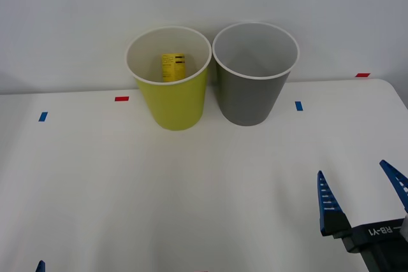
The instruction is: Put cans in the gray bin and PET bottles in the light green bin.
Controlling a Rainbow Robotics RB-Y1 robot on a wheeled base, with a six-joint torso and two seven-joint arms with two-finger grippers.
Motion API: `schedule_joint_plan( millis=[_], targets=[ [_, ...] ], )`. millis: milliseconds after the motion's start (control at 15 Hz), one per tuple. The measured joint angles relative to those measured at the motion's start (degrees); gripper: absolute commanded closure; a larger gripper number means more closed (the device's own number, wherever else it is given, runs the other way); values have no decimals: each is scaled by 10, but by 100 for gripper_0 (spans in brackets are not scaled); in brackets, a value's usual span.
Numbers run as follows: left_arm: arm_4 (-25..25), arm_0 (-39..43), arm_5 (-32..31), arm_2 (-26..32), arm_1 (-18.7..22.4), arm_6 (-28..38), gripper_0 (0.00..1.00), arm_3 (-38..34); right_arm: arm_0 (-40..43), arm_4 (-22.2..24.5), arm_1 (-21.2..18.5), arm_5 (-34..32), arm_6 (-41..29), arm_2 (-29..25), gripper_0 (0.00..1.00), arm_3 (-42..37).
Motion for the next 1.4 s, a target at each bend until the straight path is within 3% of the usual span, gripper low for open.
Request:
schedule_joint_plan(
  millis=[600, 867, 1400],
  targets=[
    [0, 0, 0, 0, 0, 0, 0, 0, 78, 0, 3, -44, 29, -1, 0, 3],
    [0, 0, 0, 0, 0, 0, 0, 0, 72, -19, 4, -140, 23, -9, 0, 83],
    [0, 0, 0, 0, 0, 0, 0, 0, 69, -37, -9, -144, 13, -5, 0, 84]
  ],
)
